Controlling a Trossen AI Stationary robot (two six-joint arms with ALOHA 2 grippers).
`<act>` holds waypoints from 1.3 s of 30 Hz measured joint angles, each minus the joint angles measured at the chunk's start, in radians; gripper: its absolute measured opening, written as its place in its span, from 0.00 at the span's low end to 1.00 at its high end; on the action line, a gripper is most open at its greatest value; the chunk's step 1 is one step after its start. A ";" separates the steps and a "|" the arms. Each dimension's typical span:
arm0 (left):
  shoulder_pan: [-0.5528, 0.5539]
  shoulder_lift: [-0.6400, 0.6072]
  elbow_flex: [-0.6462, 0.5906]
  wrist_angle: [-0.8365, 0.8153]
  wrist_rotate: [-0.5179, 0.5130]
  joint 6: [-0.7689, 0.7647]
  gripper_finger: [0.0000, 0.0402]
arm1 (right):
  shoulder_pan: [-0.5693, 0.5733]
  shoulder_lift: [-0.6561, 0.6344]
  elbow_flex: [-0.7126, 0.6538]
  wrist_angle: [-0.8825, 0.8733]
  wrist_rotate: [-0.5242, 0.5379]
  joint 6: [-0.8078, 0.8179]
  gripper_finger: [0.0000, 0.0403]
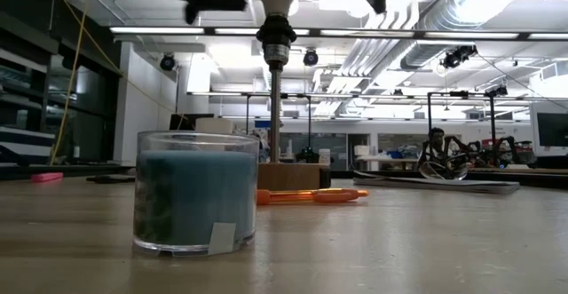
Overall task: Screw lightbulb
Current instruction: Remove the light bulb from the lamp
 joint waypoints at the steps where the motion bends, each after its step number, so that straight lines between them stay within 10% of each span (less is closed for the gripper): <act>1: 0.005 0.032 0.000 0.048 0.026 0.004 0.00 | 0.006 0.029 0.000 0.064 -0.018 -0.003 0.00; 13: -0.001 0.222 0.000 0.323 0.185 -0.039 0.00 | -0.027 0.210 0.000 0.378 -0.056 -0.006 0.00; 31: -0.166 -0.112 0.000 -0.148 0.240 -0.184 0.00 | -0.140 -0.051 0.000 -0.136 -0.017 -0.126 0.00; 39: -0.179 -0.225 0.002 -0.172 -0.089 -0.153 0.00 | -0.152 -0.163 0.000 -0.212 0.010 -0.114 0.00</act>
